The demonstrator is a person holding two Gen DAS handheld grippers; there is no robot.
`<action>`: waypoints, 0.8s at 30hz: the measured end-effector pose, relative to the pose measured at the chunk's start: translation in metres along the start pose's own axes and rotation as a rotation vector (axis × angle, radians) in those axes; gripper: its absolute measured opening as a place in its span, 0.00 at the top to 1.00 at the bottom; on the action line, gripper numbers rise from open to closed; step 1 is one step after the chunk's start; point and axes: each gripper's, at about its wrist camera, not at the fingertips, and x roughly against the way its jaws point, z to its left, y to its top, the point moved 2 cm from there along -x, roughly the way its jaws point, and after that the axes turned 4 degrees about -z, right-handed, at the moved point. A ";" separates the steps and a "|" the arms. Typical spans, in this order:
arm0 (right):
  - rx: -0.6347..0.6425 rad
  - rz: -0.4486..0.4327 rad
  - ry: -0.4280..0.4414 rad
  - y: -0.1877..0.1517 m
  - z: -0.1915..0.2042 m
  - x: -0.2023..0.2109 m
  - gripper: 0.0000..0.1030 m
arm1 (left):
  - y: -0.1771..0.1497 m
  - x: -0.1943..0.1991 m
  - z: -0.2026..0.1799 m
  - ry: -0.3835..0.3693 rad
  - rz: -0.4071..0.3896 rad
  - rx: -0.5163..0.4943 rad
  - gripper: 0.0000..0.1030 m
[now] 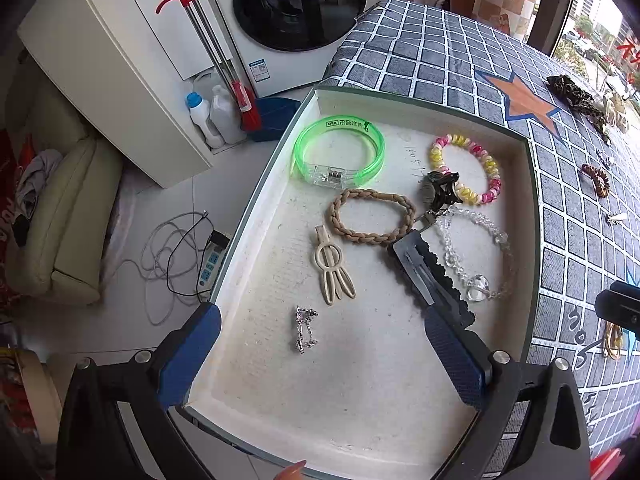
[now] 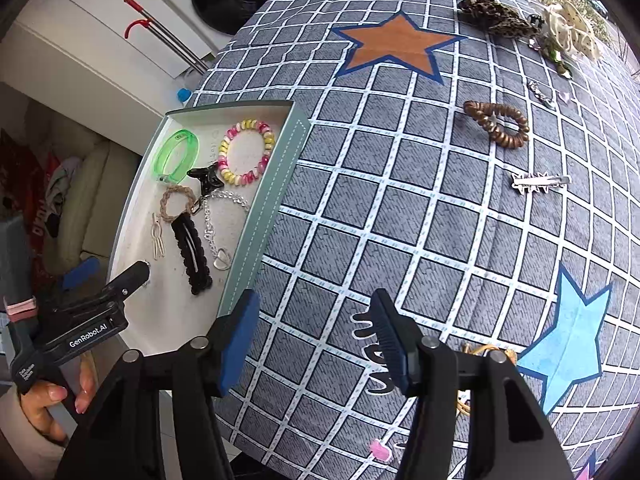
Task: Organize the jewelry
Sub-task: 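Grasp the yellow sunflower bracelet with the left tool while the right tool grasps the silver spiked barrette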
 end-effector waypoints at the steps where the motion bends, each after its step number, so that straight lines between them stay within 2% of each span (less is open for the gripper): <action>1: -0.014 -0.005 -0.003 -0.002 -0.006 0.003 0.29 | 0.001 0.002 -0.003 -0.004 -0.001 -0.009 0.00; 4: -0.055 -0.007 -0.022 -0.007 -0.027 0.010 0.21 | 0.007 0.010 -0.018 -0.038 -0.013 -0.035 0.00; 10: -0.155 -0.019 -0.084 -0.019 -0.076 0.026 0.21 | 0.021 0.030 -0.065 -0.127 -0.034 -0.094 0.00; 16: -0.245 -0.039 -0.136 -0.024 -0.126 0.041 0.21 | 0.024 0.044 -0.122 -0.177 -0.041 -0.178 0.00; 19: -0.251 -0.048 -0.153 -0.020 -0.142 0.046 0.21 | 0.017 0.045 -0.149 -0.194 -0.037 -0.218 0.00; 24: -0.205 -0.042 -0.163 -0.010 -0.159 0.047 0.21 | 0.000 0.038 -0.186 -0.243 0.016 -0.262 0.00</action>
